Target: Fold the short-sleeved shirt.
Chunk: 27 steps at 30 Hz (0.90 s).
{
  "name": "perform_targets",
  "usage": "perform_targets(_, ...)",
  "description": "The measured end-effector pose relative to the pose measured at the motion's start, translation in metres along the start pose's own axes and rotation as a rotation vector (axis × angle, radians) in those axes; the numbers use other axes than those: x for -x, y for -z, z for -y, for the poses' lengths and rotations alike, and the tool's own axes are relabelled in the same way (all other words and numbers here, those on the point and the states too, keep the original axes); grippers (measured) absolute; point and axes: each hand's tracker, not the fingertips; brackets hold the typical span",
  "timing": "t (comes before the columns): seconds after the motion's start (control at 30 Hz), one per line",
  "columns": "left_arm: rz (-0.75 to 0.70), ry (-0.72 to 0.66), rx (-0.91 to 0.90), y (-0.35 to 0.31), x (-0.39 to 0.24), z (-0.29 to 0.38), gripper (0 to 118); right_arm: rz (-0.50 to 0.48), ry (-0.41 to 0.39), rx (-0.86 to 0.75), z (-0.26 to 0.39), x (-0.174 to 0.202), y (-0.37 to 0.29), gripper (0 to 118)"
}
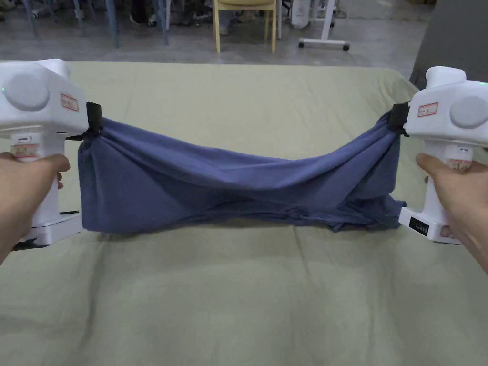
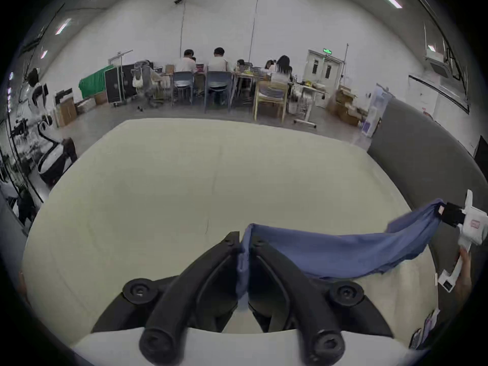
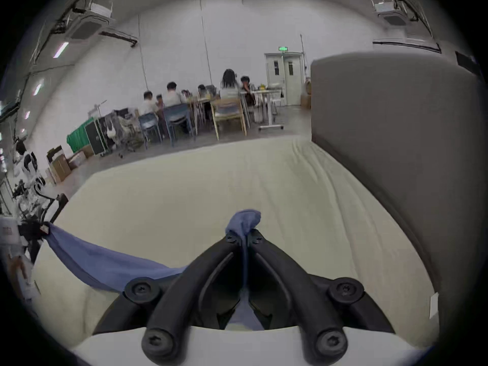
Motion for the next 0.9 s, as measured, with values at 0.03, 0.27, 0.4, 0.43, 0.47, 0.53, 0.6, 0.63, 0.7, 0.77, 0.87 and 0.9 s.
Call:
perform_targets(0.03,-0.001,0.0,0.003,-0.002,0.001,0.003,3,-0.001,-0.002,0.001,0.005,-0.003,-0.003,5)
perform_targets(0.27,0.023,0.057,0.012,-0.067,0.016,0.066,3,-0.095,-0.02,0.003,0.074,-0.027,-0.09,5)
perform_targets(0.4,0.04,0.09,0.037,-0.125,0.021,0.138,3,-0.133,-0.002,0.046,0.139,-0.041,-0.158,5)
perform_targets(0.43,0.043,0.094,0.04,-0.137,0.022,0.154,3,-0.14,0.012,0.047,0.155,-0.044,-0.173,5)
perform_targets(0.47,0.043,0.099,0.05,-0.152,0.024,0.174,3,-0.143,0.027,0.066,0.173,-0.048,-0.19,5)
perform_targets(0.53,0.046,0.076,0.077,-0.179,0.031,0.206,3,-0.14,0.052,0.068,0.206,-0.056,-0.222,5)
perform_targets(0.6,0.049,0.026,0.096,-0.208,0.039,0.241,3,-0.137,0.083,0.096,0.241,-0.066,-0.255,5)
perform_targets(0.63,0.047,0.011,0.101,-0.218,0.041,0.251,3,-0.137,0.088,0.116,0.251,-0.069,-0.264,5)
perform_targets(0.7,0.039,0.015,0.113,-0.241,0.044,0.273,3,-0.12,0.096,0.137,0.274,-0.076,-0.286,5)
perform_targets(0.77,0.027,0.027,0.156,-0.258,0.044,0.295,3,-0.119,0.128,0.159,0.295,-0.089,-0.3,5)
perform_targets(0.87,0.023,0.062,0.215,-0.271,0.042,0.322,3,-0.093,0.115,0.197,0.315,-0.093,-0.316,5)
perform_targets(0.9,0.01,0.103,0.237,-0.27,0.04,0.33,3,-0.079,0.105,0.209,0.32,-0.096,-0.317,5)
